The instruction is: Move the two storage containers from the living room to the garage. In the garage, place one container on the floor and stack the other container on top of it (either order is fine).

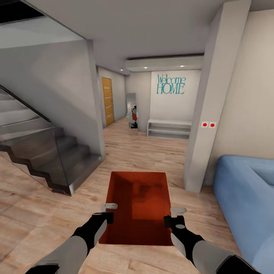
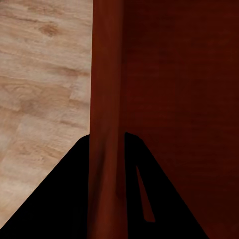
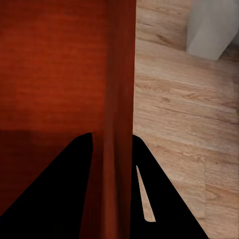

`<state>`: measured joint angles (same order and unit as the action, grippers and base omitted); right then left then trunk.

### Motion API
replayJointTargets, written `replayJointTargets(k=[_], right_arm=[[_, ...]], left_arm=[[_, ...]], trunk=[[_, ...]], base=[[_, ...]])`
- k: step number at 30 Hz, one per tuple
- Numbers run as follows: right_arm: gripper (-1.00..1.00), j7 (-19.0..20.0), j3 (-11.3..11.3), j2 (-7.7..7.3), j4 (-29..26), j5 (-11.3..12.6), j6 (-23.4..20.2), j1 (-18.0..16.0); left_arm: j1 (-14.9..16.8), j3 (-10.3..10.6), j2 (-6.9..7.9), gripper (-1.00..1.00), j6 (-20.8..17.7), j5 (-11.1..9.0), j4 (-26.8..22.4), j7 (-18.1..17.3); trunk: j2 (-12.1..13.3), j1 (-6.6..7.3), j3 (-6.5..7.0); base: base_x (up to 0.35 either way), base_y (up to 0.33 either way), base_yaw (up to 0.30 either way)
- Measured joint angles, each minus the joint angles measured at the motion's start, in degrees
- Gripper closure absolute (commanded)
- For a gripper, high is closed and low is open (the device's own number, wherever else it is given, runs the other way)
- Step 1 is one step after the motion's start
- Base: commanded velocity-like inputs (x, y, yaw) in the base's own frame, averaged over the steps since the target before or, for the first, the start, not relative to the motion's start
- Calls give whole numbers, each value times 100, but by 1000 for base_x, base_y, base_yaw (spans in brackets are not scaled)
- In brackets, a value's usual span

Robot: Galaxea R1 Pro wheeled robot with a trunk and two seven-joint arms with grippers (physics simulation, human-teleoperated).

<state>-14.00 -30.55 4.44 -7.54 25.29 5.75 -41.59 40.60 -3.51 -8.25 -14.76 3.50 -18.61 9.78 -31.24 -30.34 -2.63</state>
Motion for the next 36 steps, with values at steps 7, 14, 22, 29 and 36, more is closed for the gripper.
replayJointTargets(k=[7,14,22,29,36], right_arm=[[100,1,1,0,2,0,2,0],[100,0,-1,0,0,0,-1,0],[100,2,0,0,1,-1,-4,0],[100,7,4,-1,7,-2,1,0],[100,4,2,-2,2,-1,-3,0]], left_arm=[[0,0,-1,100,0,1,0,0],[0,-3,0,100,1,2,2,-2],[0,-4,0,100,-1,3,3,-1],[0,-9,-3,100,-1,11,5,-1],[0,-8,-3,100,-2,9,3,-1]], trunk=[[0,0,0],[0,0,0],[0,0,0],[0,0,0],[0,0,0]], base=[[323,0,0],[323,0,0],[323,0,0],[323,0,0],[323,0,0]])
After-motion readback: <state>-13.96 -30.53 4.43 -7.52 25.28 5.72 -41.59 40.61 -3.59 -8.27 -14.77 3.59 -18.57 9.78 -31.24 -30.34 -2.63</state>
